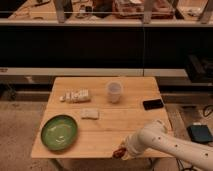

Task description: Place the pepper in the ceramic bowl

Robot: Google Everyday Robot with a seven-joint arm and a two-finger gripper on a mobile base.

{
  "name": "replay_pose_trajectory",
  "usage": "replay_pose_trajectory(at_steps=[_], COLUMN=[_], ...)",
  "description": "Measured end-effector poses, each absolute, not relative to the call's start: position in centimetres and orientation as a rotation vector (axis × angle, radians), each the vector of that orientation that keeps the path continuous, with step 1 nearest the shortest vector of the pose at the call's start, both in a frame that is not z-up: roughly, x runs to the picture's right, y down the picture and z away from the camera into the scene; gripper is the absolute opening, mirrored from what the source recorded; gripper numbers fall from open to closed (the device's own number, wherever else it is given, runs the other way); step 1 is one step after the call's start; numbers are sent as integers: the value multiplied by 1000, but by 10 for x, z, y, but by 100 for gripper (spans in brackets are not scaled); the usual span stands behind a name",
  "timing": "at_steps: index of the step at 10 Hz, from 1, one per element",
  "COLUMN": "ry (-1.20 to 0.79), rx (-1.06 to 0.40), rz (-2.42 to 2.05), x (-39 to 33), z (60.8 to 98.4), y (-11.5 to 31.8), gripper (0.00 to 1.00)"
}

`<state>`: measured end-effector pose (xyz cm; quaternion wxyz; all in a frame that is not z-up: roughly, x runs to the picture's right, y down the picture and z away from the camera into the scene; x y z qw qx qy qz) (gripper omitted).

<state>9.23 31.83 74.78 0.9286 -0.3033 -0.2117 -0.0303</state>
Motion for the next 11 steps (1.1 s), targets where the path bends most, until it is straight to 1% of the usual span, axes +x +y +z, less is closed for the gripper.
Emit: replay_pose_trajectory(at_steps=[1,4,8,9,11], ry=[-440,-548,-767,-798,-917], rx=[-620,-577,-500,-489,-480], rz=[-57,-28,-37,-43,-69], x=[89,52,-30,-40,-89], z=[747,732,700,696,680], y=[315,275,197,187,176], gripper=[0,0,0,0,0])
